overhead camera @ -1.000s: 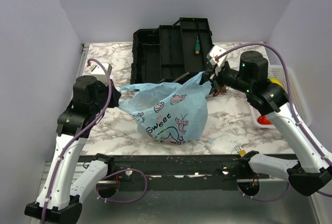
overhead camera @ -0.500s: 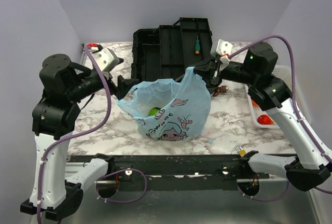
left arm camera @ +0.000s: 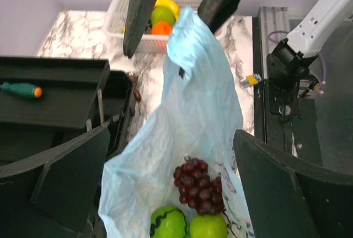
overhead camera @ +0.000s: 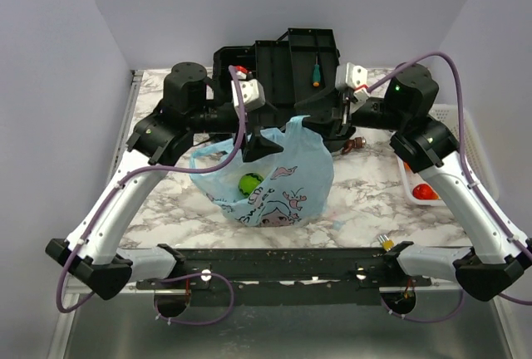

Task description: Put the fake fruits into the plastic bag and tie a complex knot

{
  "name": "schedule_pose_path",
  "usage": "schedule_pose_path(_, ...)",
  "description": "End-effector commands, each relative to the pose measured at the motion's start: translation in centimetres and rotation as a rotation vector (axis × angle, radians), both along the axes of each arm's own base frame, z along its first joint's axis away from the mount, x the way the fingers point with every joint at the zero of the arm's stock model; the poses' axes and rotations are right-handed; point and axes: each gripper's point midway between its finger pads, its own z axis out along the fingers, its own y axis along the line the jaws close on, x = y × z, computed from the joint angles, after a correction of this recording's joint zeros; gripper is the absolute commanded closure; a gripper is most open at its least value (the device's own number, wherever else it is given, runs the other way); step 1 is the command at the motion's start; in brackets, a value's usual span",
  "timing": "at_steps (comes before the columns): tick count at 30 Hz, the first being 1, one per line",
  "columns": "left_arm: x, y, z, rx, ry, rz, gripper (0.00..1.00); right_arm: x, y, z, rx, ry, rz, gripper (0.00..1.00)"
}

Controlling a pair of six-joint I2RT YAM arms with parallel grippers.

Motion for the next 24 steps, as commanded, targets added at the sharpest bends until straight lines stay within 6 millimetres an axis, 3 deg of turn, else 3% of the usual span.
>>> schedule_pose_path(1,-1.1,-2.6,3.4,-0.129,-0.059,-0.153,0.02,-1.0,0.0,1.1,0.041,-0.027,0.030,0.60)
schedule_pose_path(8,-1.1,-5.4,1.8,-0.180,0.043,-0.263,0.10,-1.2,-0.5,1.5,0.059,-0.019,0.005,0.64)
schedule_pose_path(9,-0.9,-5.7,1.4,-0.184,0.074,-0.261,0.15,-1.5,-0.5,1.7,0.067,-0.012,0.010,0.60)
schedule_pose_path(11,-0.9,-5.9,1.1,-0.193,0.092,-0.277,0.32,-1.9,-0.7,2.0,0.084,-0.003,0.012,0.45)
schedule_pose_path(14,-1.0,-6.0,1.4,-0.217,0.100,-0.283,0.48,-2.2,-1.1,1.9,0.092,0.038,-0.008,0.23)
schedule_pose_path(18,-0.3,-5.2,0.6,-0.226,0.131,-0.247,0.84,-0.4,-3.0,1.1,0.101,0.143,-0.218,0.16)
schedule_pose_path(21,0.4,-4.2,0.0,-0.225,0.145,-0.209,0.91,-0.3,-5.0,-1.1,0.038,0.242,-0.348,0.12)
schedule_pose_path(24,0.7,-3.7,-0.4,-0.218,0.158,-0.193,0.93,-1.9,-6.0,-2.4,0.026,0.331,-0.365,0.07)
